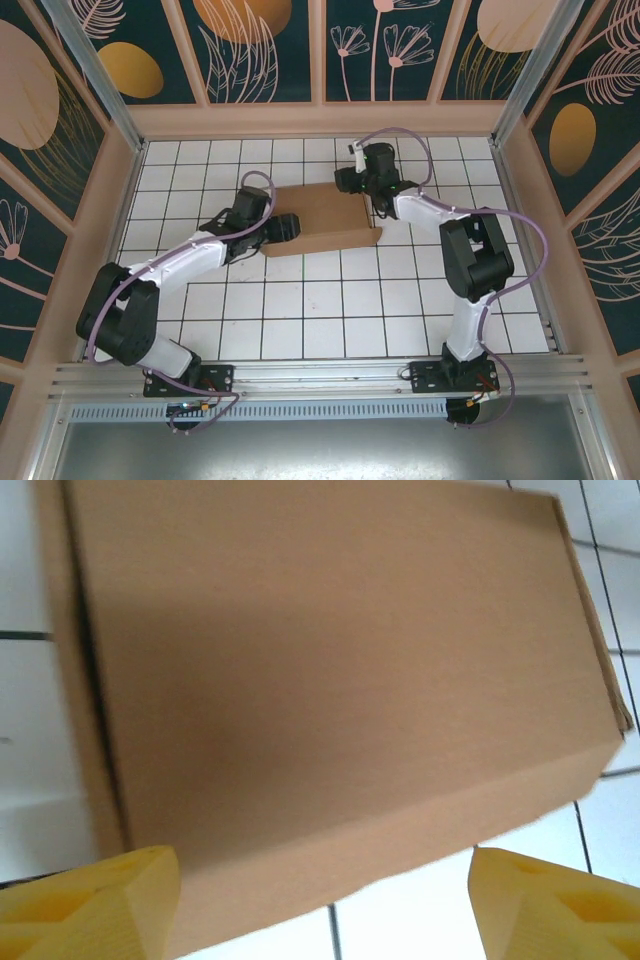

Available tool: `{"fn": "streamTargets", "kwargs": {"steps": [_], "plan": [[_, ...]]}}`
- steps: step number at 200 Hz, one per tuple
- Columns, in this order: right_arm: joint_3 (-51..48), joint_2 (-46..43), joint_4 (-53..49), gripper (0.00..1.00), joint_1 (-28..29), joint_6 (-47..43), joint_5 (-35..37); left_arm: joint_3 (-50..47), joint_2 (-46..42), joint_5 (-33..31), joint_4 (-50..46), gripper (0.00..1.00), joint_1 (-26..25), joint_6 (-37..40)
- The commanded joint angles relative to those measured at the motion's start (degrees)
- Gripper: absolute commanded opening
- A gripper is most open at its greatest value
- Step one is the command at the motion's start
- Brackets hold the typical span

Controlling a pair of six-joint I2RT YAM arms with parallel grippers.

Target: Fold the paper box

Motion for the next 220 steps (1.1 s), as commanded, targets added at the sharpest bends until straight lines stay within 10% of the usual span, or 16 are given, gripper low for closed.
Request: {"fn": "streamTargets", "kwargs": {"steps": [1,73,220], "plan": [[-1.54,-1.49,-2.91,0.68,-1.43,6.43,-0.73,0.23,-2.06,-1.18,2.18,0.76,6.18,-1.19],[-7.61,0.20,-1.52,0.73,-11.73,12.42,-20.41,6.63,14.65,8.24,6.39,0.80,12.76,4.97],[-10.45,4.83,3.00,0.80,-16.38,18.60,-37.51,2.50,28.97,33.98,16.39,0.23,25.56,6.00]]}}
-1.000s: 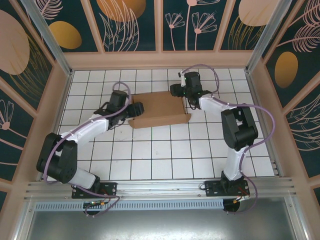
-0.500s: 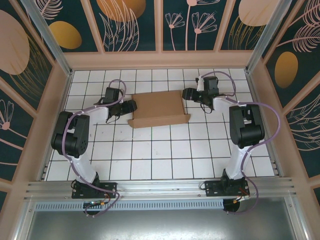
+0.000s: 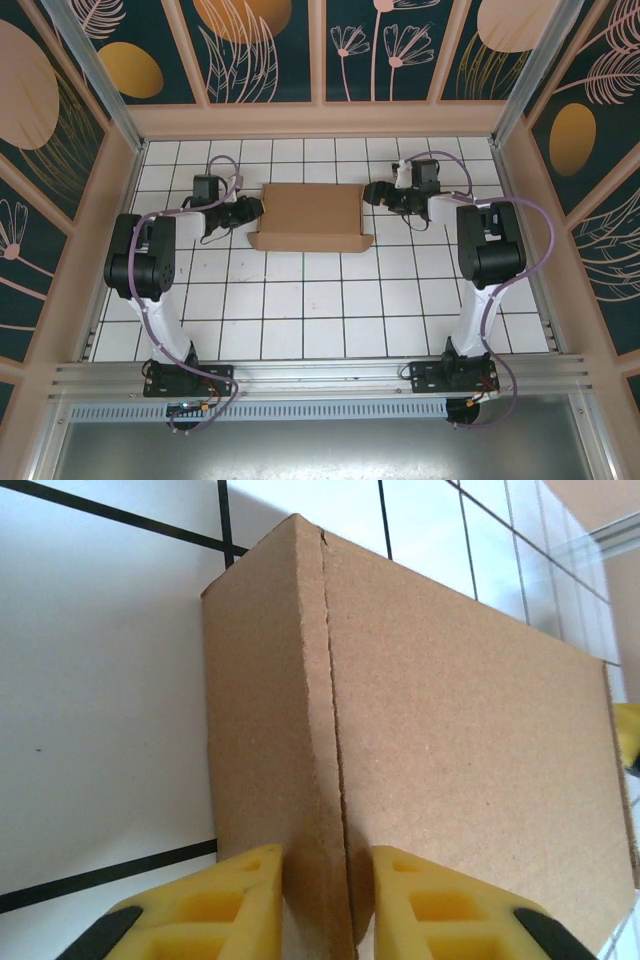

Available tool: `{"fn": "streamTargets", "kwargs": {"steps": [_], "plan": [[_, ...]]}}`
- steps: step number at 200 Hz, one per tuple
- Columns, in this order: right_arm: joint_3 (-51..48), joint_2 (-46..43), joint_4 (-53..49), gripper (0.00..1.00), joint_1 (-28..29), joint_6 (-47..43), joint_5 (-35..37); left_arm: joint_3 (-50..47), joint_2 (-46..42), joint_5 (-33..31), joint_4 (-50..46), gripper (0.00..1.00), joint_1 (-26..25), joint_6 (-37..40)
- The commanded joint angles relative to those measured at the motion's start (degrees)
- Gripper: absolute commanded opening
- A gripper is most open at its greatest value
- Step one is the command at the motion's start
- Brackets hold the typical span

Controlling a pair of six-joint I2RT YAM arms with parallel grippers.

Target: Fold the paper box

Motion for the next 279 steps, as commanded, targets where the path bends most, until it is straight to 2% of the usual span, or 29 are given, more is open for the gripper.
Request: {"fn": "streamTargets", "kwargs": {"steps": [1,18,30,43,88,199,237,279], "plan": [[-1.96,1.05,2.58,0.80,-0.71,2.29,-5.03,-2.28,4.94,1.47,-2.91,0.23,2.36,0.13],[-3.46,0.67,4.13,0.83,-1.18,3.30,-6.28,-2.44,7.15,3.96,-2.43,0.19,3.61,-0.39],[-5.07,0.07,6.02,0.96,-1.62,4.83,-6.61,-2.46,8.20,4.71,-2.08,0.18,4.20,-0.85],[-7.09,-0.53,9.14,0.99,-2.14,7.30,-8.34,-2.45,8.73,5.32,-1.74,0.18,4.80,-1.42],[-11.91,-2.45,16.45,0.99,-2.36,11.46,-13.13,-2.45,9.39,5.97,-1.11,0.18,5.35,-2.17],[-8.93,2.83,17.45,0.99,3.14,11.42,-18.10,-2.37,10.06,6.63,-0.70,0.18,5.74,-2.82],[-8.35,2.95,19.70,0.99,4.63,13.33,-16.76,-2.37,9.85,6.18,-0.96,0.17,5.78,-2.73],[-13.56,-3.06,21.60,0.97,1.41,13.80,-11.15,-2.19,9.61,5.35,-1.42,0.18,5.68,-2.70]]}}
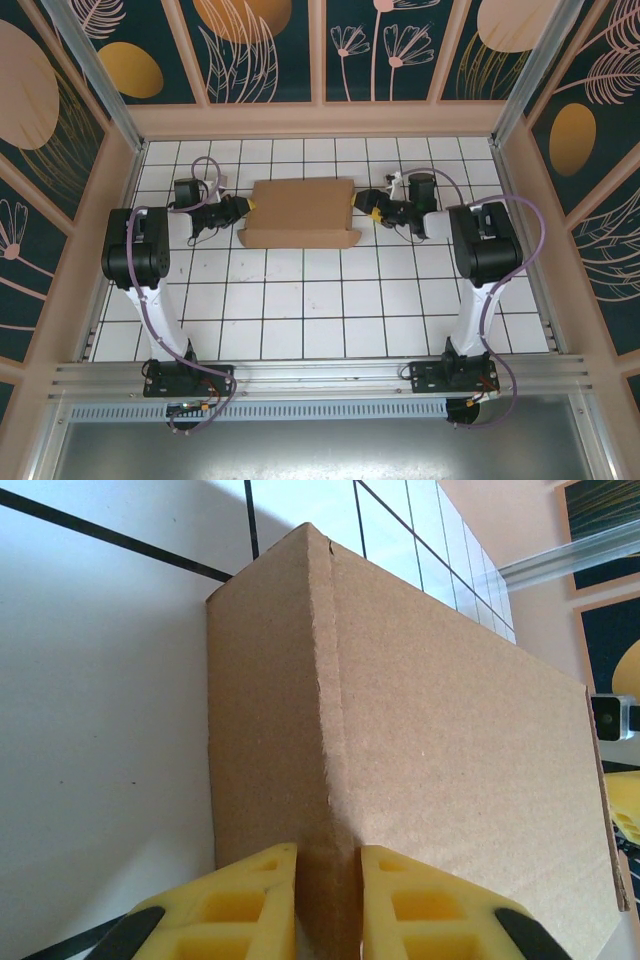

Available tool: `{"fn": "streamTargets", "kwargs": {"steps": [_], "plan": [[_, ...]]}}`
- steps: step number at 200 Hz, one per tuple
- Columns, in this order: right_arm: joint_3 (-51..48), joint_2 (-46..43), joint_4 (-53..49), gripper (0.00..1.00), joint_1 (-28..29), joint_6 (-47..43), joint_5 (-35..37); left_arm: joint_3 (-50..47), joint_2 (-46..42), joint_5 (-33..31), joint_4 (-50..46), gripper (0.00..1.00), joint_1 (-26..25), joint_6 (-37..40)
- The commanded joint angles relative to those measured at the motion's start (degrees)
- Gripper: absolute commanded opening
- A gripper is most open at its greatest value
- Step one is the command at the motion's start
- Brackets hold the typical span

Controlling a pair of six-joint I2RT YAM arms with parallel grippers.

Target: Fold the paper box

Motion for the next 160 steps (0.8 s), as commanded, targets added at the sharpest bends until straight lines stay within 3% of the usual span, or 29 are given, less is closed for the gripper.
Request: {"fn": "streamTargets", "kwargs": {"steps": [1,40,77,160], "plan": [[-3.25,-4.01,0.78,0.97,-0.13,0.44,2.18,-2.17,4.07,-7.59,-9.37,0.18,-1.00,0.34],[-4.53,-6.15,0.71,0.99,-1.62,0.52,-1.41,-2.08,4.23,-7.59,-9.28,0.18,-0.98,0.17],[-5.43,-6.55,7.75,0.99,-1.05,5.68,-4.78,-2.08,4.27,-7.54,-9.29,0.18,-0.94,0.11],[2.39,-0.34,-7.14,0.99,3.98,-1.60,3.98,-2.08,4.56,-7.46,-9.37,0.17,-0.90,-0.31]]}}
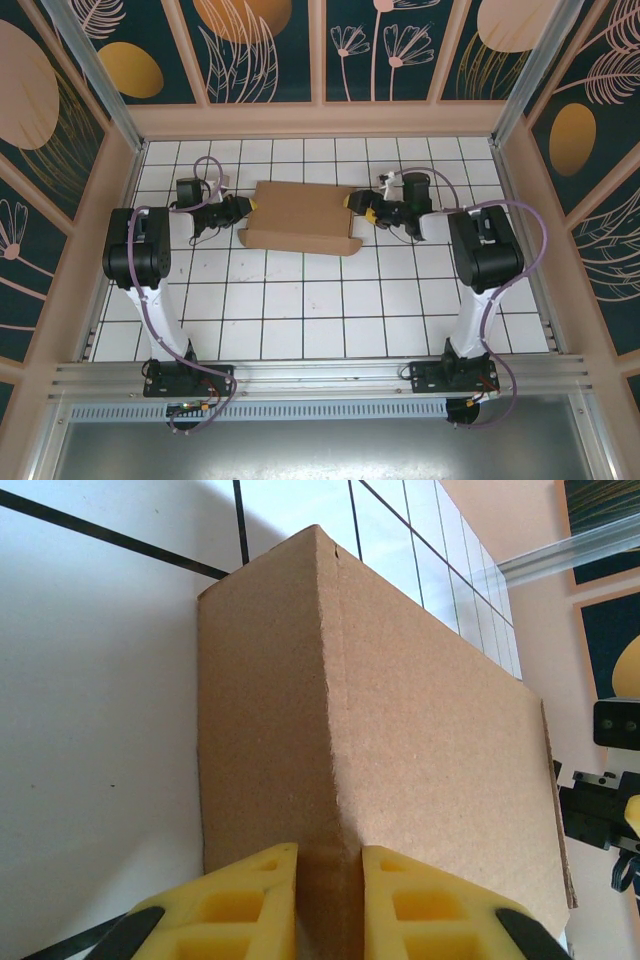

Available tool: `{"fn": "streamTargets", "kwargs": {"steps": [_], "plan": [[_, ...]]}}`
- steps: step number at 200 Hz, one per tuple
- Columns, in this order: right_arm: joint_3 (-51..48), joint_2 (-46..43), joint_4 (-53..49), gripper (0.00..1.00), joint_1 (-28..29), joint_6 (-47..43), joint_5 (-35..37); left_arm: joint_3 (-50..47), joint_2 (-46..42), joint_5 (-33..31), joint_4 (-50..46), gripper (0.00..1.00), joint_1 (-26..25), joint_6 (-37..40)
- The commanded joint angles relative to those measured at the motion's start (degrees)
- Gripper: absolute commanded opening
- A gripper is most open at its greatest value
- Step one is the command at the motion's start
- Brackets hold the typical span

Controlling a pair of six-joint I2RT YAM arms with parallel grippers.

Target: Fold the paper box

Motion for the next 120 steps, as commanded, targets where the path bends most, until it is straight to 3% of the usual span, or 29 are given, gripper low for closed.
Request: {"fn": "streamTargets", "kwargs": {"steps": [1,70,120], "plan": [[2.11,1.90,-4.88,0.99,0.93,-2.52,3.07,-2.23,4.58,-7.18,-9.39,0.17,-0.24,-0.15],[3.04,6.97,0.41,0.99,4.64,3.41,-1.39,-2.36,5.43,-5.92,-7.82,0.13,0.46,-2.00],[4.28,10.66,17.25,0.87,7.82,18.07,-5.32,-2.23,5.57,-5.31,-7.98,0.13,0.46,-1.58]]}}
